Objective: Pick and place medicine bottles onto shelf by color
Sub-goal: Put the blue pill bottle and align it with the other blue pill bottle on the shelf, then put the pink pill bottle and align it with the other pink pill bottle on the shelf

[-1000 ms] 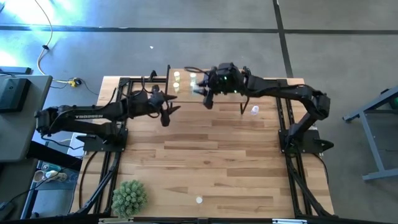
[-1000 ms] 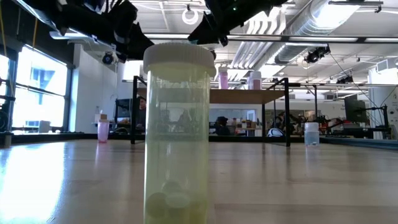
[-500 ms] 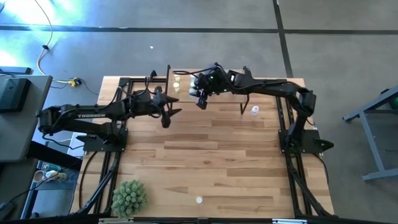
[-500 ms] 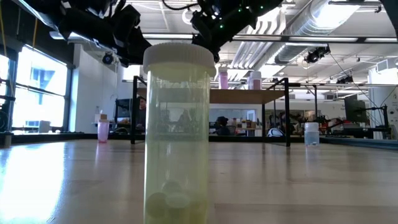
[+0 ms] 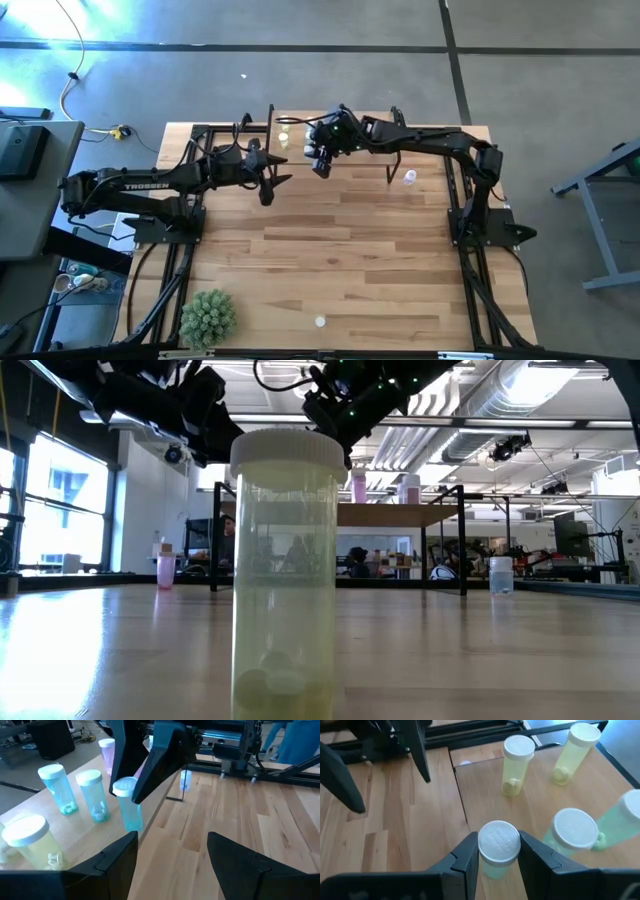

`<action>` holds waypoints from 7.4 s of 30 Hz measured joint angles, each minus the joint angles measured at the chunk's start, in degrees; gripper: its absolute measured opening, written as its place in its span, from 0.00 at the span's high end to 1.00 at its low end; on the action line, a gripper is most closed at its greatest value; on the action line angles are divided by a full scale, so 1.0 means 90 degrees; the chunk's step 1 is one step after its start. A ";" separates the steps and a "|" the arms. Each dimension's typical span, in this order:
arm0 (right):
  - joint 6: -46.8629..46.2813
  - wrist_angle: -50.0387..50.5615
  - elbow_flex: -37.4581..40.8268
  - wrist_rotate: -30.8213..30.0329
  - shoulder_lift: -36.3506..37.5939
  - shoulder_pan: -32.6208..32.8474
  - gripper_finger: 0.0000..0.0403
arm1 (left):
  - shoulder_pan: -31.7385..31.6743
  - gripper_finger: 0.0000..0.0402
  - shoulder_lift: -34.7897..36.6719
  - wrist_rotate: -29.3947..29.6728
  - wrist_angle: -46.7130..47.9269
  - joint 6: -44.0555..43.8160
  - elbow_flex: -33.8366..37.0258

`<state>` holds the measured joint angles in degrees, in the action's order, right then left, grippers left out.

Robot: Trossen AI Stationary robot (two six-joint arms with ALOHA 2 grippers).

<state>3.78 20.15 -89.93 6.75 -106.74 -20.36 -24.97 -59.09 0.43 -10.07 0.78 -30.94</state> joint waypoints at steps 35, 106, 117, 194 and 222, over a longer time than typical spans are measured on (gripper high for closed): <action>0.0252 0.0221 -0.0095 -0.0230 0.0019 -0.0027 0.61 | -0.0015 0.43 0.0000 0.0024 -0.0002 -0.0005 0.0000; -0.0919 0.2841 0.0823 -0.1650 0.1086 0.2220 0.61 | 0.2672 0.43 -0.0005 0.4833 0.5788 -0.6705 0.0052; -0.0950 0.2505 0.0823 -0.1647 0.1086 0.2222 0.61 | 0.2401 0.43 -0.0007 0.5128 0.4622 -0.7738 0.1127; -0.1592 0.2109 0.0821 -0.1463 0.1086 0.2222 0.61 | 0.0318 0.79 -0.2427 0.4815 0.1501 -0.6079 0.1452; -0.1538 0.2110 0.0821 -0.1465 0.1086 0.2222 0.61 | 0.0333 0.79 -0.0218 0.3442 0.2537 -0.4314 0.1469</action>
<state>-10.07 39.13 -82.54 -6.44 -96.97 -0.36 -21.98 -61.06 31.41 12.76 -38.05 -17.72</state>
